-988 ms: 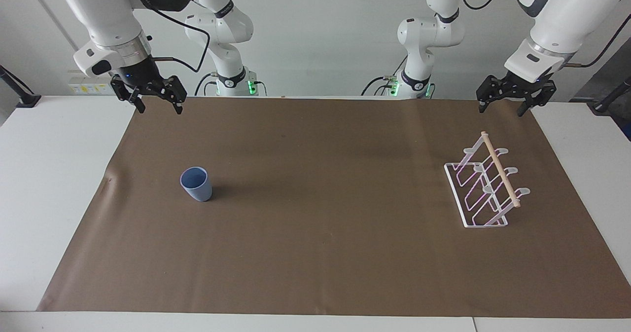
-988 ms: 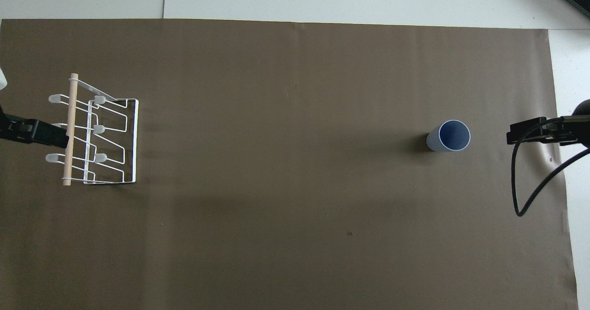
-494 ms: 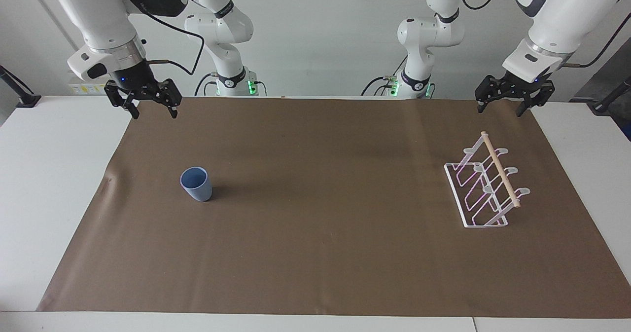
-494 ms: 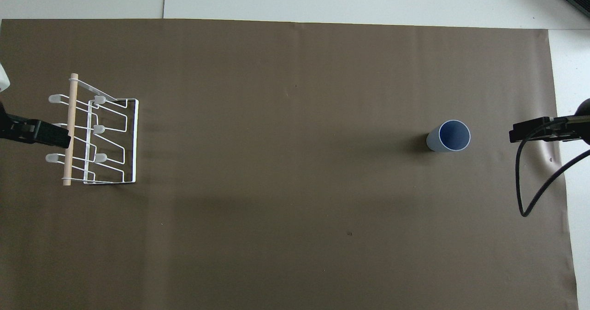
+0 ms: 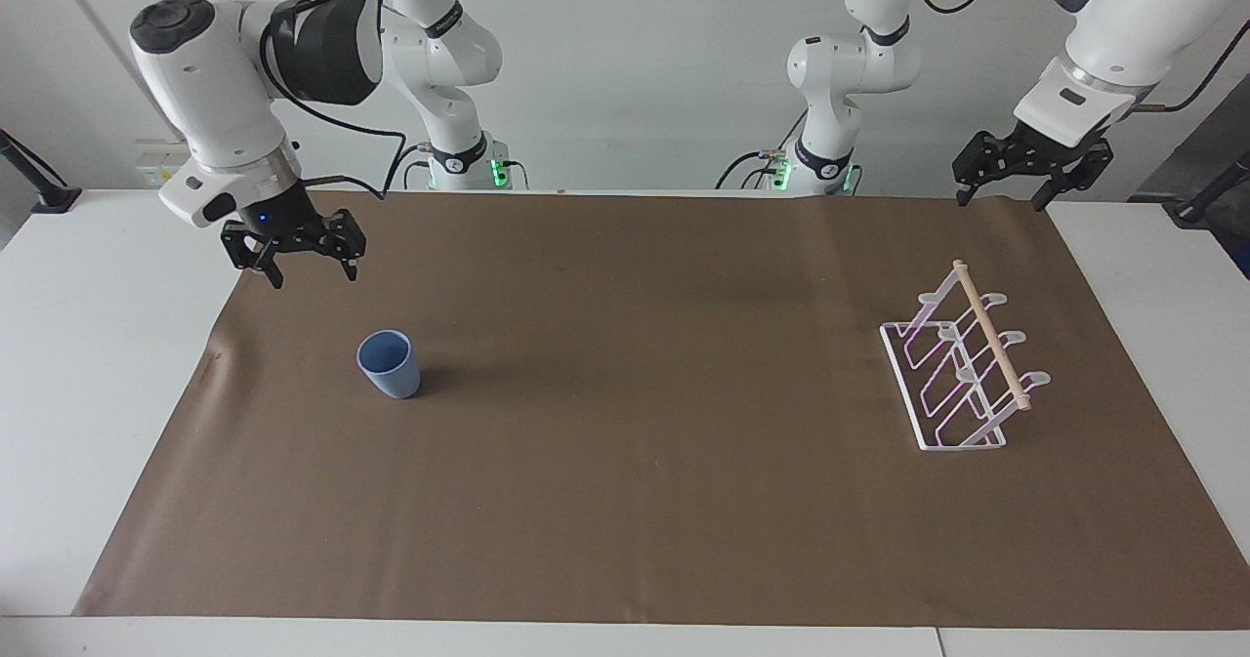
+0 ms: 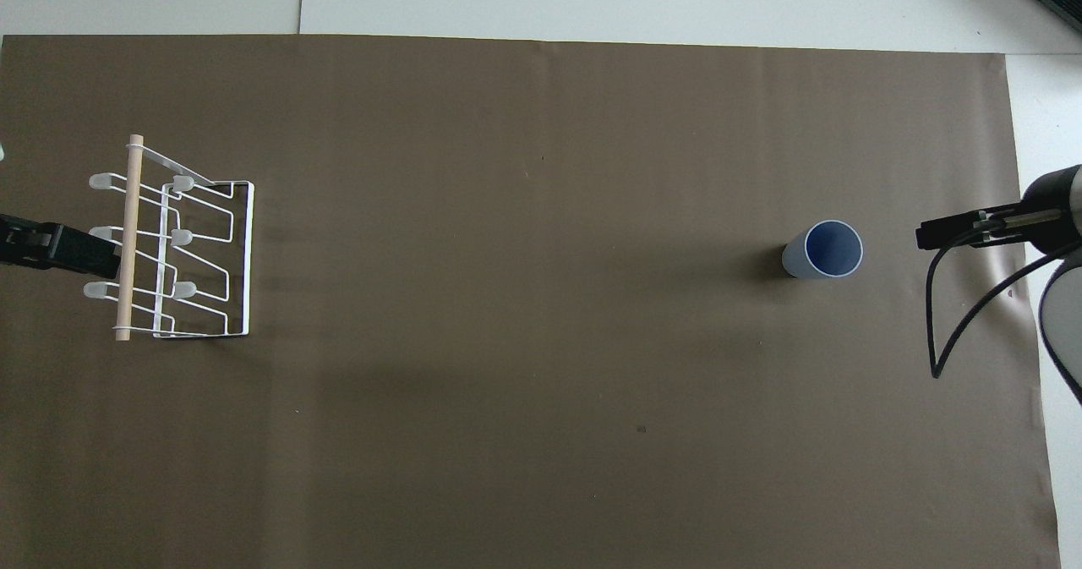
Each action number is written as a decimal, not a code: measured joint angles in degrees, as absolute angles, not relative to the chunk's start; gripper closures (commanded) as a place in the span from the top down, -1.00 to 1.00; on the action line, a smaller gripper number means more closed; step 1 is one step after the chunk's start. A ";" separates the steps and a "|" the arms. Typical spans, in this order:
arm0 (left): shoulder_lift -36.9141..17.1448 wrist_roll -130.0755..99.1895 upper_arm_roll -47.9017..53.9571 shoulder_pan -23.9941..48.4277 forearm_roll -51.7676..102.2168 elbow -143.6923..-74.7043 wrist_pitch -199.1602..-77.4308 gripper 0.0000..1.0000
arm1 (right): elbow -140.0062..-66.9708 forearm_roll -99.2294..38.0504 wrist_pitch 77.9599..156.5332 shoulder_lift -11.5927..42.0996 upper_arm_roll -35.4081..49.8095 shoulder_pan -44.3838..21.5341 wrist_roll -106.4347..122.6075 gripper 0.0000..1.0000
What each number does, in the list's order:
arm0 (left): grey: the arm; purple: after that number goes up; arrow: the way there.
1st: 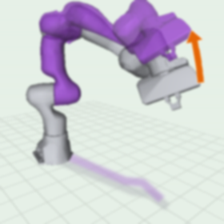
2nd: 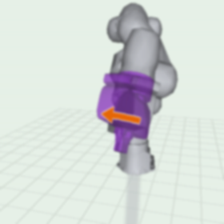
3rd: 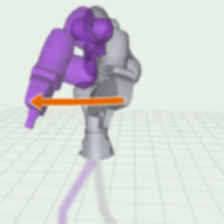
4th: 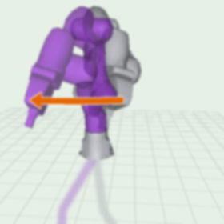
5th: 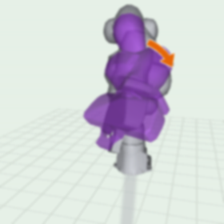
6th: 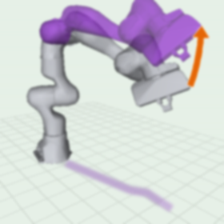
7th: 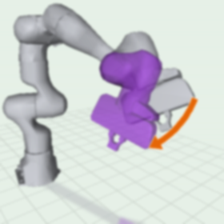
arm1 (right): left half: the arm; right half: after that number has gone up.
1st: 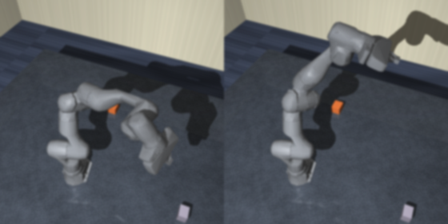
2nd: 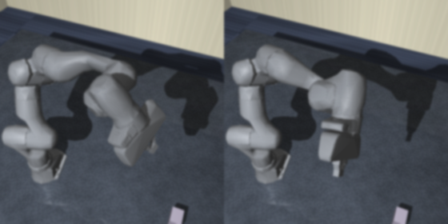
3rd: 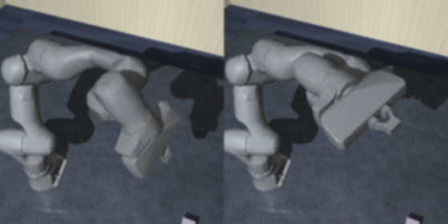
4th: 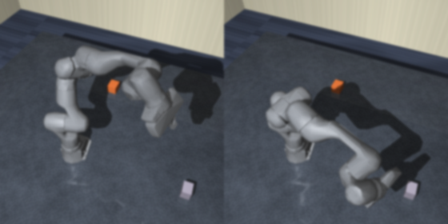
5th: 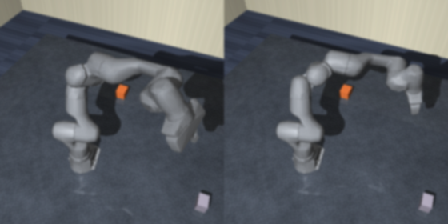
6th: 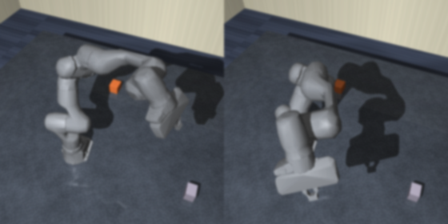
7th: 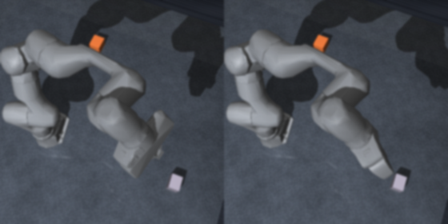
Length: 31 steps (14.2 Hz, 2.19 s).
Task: Hang cup on cup holder
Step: 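Reach the right gripper to the blue cup and grasp its rim, then lift the blue cup with the right gripper while the left gripper approaches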
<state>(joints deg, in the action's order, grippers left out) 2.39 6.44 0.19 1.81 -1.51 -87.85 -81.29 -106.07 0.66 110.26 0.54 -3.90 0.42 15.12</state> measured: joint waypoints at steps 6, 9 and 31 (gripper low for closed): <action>1.83 0.80 0.97 1.49 -1.50 -87.39 -81.74 1.00 | -107.86 -3.08 120.37 9.05 -4.05 2.21 24.68 1.00; 1.70 -0.84 1.29 2.07 -1.50 -87.62 -81.77 1.00 | -108.98 -3.24 123.41 10.64 -3.96 1.94 24.70 1.00; 0.42 -1.22 1.37 2.36 -0.69 -88.04 -84.36 1.00 | -110.15 -4.52 122.50 10.89 -3.38 1.01 25.31 -1.00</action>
